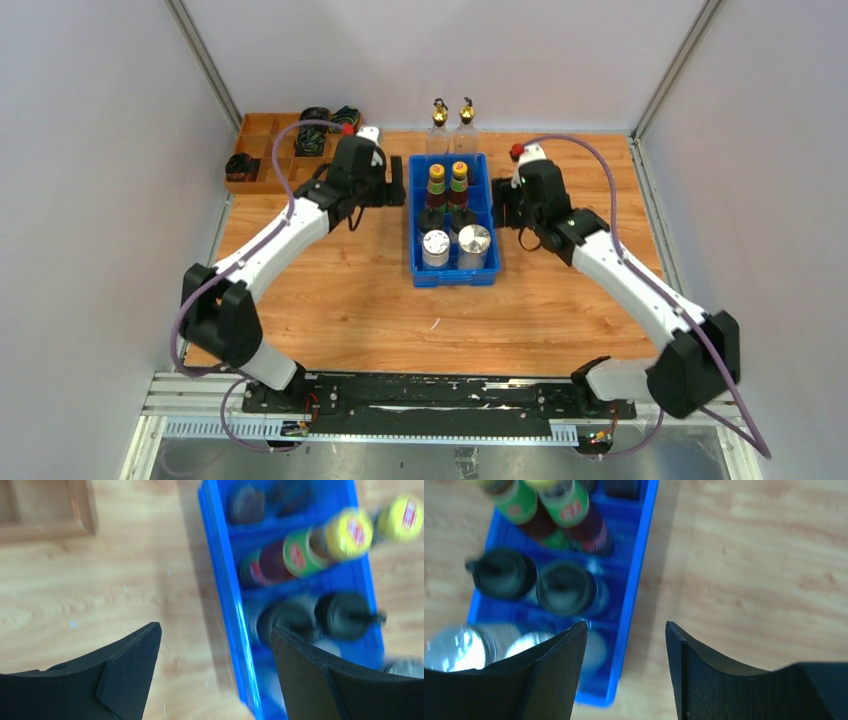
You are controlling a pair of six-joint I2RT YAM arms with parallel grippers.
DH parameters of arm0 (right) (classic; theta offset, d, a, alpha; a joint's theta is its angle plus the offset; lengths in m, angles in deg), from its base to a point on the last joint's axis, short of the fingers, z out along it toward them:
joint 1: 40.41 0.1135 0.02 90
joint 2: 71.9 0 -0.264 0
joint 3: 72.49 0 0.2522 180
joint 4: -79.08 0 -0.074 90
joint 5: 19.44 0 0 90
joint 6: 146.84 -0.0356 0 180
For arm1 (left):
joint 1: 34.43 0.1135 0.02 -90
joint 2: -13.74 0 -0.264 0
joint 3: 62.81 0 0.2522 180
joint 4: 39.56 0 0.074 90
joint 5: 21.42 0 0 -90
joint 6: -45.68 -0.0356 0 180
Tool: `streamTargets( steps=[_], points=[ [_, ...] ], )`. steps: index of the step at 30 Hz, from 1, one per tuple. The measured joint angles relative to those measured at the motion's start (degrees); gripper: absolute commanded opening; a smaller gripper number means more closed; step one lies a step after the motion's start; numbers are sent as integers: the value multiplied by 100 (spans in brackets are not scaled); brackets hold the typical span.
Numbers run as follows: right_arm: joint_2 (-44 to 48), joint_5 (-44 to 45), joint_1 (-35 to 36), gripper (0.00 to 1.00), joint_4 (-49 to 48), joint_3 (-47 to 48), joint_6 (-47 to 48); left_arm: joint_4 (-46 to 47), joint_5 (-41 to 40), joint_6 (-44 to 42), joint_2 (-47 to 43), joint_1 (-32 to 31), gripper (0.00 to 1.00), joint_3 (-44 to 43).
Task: Organize the condiment bottles
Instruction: Move the storage box to the center of the board.
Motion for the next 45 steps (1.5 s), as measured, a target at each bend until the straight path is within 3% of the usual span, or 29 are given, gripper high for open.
streamTargets(
  steps=[7, 17, 22, 29, 45],
  points=[
    [-1843, -212, -337, 54, -566, 1425, 166, 125, 293, -83, 1534, 562, 74, -1674],
    [-3128, -584, -667, 51, -887, 1727, 203, 210, 654, -72, 2485, 542, 73, -1858],
    [-3580, -745, -765, 26, -1071, 1777, 205, 382, 750, -48, 2684, 542, 73, -1858],
    [-3821, -861, -778, 7, -1119, 1915, -59, 579, 901, 50, 2780, 542, 71, -1858],
    [-3501, -382, -750, 1, -1432, 1386, -660, 861, 1091, 216, 2782, 511, 69, -1794]
  ],
)
